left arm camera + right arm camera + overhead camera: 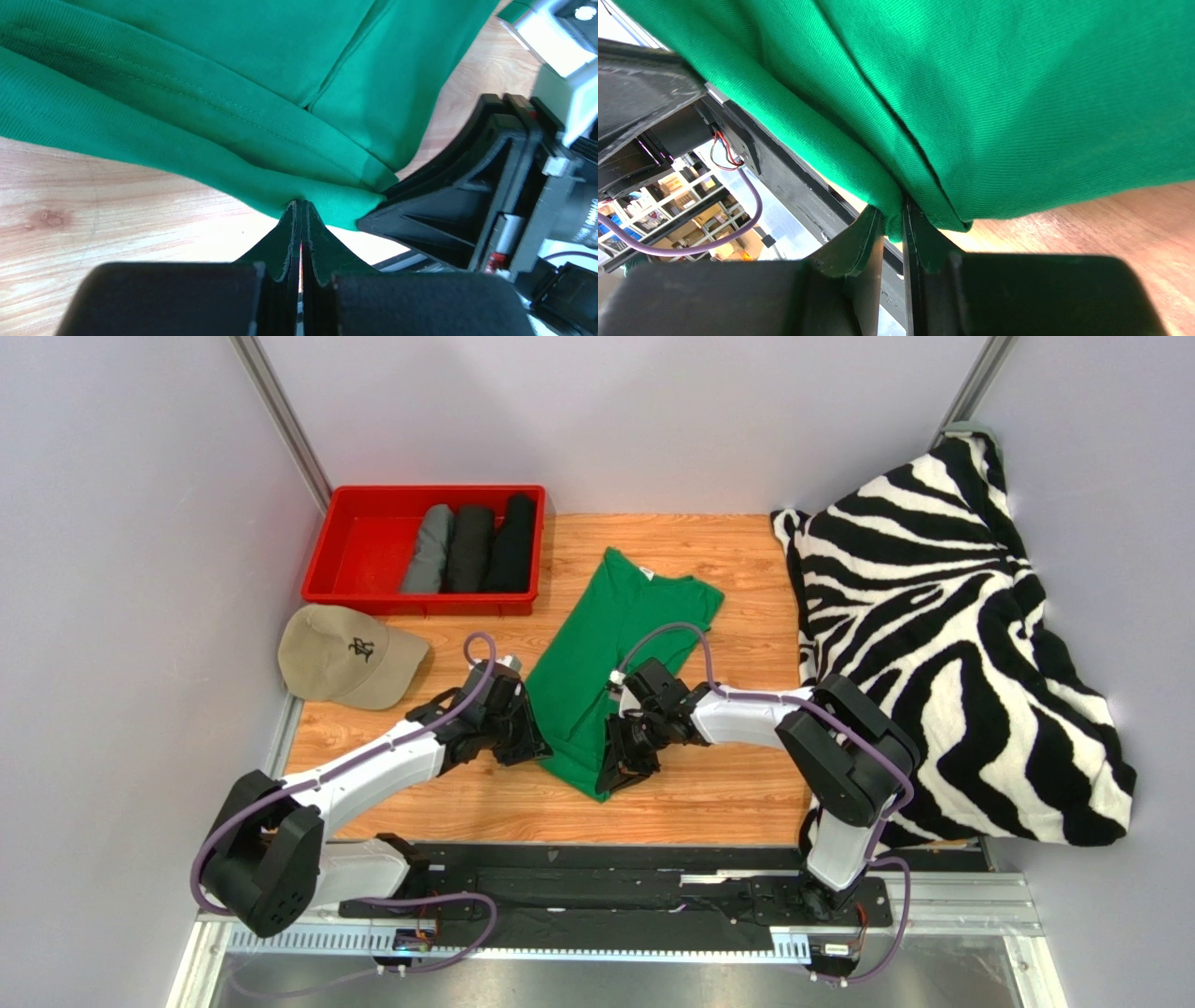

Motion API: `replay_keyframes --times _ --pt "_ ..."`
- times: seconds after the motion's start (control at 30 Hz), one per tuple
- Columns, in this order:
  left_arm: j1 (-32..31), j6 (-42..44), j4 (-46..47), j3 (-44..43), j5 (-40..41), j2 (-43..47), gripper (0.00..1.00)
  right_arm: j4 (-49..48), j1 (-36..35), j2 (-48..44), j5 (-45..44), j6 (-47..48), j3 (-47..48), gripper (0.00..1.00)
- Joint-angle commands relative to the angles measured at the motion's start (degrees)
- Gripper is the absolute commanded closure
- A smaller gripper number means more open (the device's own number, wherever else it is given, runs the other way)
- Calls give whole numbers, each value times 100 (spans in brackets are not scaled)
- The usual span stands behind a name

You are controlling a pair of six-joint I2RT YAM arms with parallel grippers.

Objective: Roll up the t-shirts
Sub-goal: Roll the T-shirt to the center of the board.

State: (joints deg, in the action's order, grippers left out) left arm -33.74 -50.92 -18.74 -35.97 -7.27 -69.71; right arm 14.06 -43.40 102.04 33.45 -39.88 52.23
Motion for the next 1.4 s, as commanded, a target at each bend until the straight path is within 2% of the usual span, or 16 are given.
replay_keyframes --times 0.0,0.6,0.7,0.73,0.83,0.9,1.0,1.03,1.1,1.23,1.37 --pt "-19 -50 257 -183 24 -174 100 140 24 71 12 -55 235 83" --pt "-19 -6 222 -710 366 -1018 100 729 42 -140 -304 200 613 82" --pt "-19 -24 187 -798 375 -1202 100 756 59 -210 -427 200 587 77" --pt "-19 -24 169 -807 375 -1281 100 764 59 -289 -523 200 578 71" --pt "-19 -50 134 -868 384 -1439 100 834 59 -439 -777 235 534 63" --pt "-10 -68 90 -903 401 -1519 100 905 68 -641 -971 305 499 61" --pt "-19 -94 29 -956 384 -1651 100 1107 -46 -1123 -1752 515 420 61" --pt "-19 -94 20 -974 367 -1703 100 1194 -211 -1264 -2329 612 394 59" --pt "-19 -85 -50 -1026 358 -1739 100 1230 -449 -1677 -2886 902 350 57" --pt "-19 -15 -340 -1228 349 -1914 100 1213 -1510 -2021 -4448 1587 393 51" --pt "-10 38 -586 -1360 314 -2020 100 1169 -2260 -1855 -5330 2255 604 50"
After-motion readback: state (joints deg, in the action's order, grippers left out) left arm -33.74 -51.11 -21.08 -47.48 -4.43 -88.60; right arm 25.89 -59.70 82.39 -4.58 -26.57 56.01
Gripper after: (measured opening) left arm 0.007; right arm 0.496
